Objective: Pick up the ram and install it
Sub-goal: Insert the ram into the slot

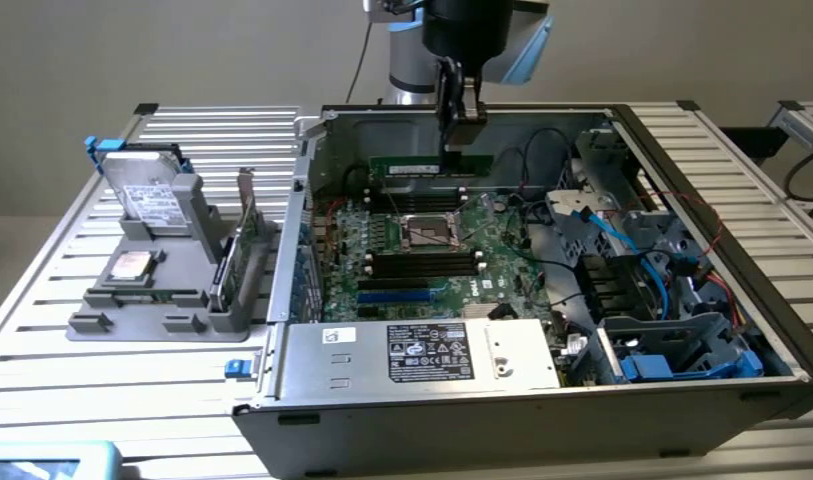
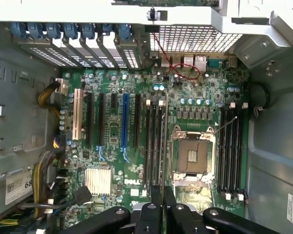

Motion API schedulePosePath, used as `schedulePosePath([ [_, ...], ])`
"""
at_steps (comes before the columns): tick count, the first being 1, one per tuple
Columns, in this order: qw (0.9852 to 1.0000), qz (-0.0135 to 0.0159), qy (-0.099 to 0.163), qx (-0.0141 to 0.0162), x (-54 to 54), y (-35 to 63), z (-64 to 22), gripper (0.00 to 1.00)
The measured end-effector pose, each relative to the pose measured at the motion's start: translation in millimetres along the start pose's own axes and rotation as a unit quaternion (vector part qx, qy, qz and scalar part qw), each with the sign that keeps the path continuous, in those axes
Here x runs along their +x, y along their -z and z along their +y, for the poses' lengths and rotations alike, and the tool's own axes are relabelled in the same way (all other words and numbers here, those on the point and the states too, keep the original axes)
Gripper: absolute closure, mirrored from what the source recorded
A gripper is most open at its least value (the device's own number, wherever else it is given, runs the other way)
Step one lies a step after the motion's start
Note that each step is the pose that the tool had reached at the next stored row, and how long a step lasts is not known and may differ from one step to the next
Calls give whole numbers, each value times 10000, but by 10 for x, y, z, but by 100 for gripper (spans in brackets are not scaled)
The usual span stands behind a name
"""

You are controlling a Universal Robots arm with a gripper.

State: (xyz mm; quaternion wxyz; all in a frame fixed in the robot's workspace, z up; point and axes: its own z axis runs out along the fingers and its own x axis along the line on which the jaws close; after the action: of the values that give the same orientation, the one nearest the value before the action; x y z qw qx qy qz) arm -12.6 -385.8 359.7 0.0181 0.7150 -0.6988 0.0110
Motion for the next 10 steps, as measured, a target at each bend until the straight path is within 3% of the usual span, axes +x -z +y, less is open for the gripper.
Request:
schedulePosePath([
  [10, 10000, 1, -30, -1, -7, -180, -2, 86],
])
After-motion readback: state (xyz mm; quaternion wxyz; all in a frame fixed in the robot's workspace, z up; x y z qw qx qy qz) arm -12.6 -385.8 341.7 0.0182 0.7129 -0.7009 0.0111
